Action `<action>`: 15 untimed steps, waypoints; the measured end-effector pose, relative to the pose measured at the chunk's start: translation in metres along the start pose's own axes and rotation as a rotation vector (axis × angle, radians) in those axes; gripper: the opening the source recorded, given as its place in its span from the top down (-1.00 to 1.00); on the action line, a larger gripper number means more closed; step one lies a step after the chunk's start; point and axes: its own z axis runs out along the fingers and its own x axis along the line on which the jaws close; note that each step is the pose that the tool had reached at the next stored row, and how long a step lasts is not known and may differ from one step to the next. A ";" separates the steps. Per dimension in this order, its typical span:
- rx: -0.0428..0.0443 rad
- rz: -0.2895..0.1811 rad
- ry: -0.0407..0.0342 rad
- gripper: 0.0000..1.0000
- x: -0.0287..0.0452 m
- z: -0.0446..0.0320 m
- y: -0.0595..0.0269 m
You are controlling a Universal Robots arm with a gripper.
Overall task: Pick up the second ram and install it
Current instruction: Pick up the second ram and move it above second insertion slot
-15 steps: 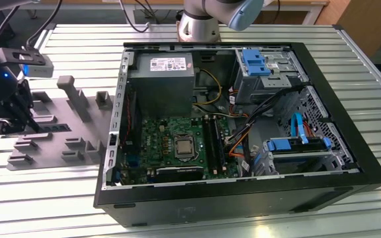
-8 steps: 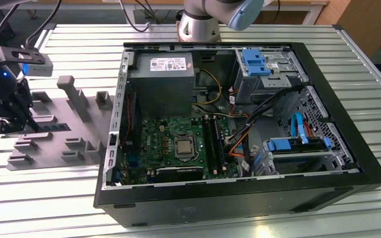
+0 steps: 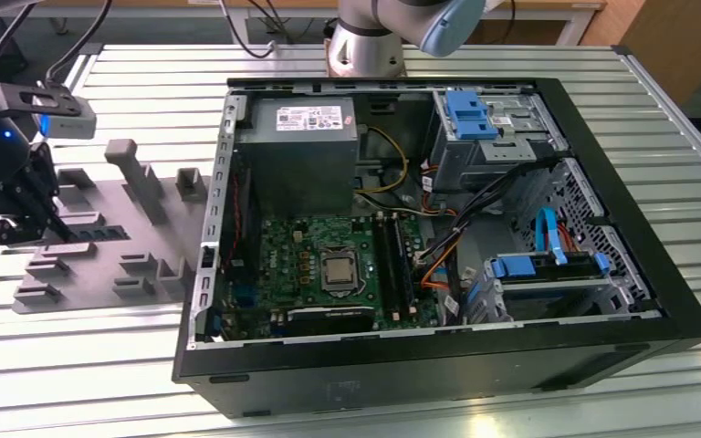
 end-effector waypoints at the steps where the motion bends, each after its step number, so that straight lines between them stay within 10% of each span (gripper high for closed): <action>1: 0.0000 0.000 0.0000 0.72 0.0000 -0.0002 0.0000; 15: 0.0000 0.000 0.0000 0.72 0.0000 -0.0047 0.0001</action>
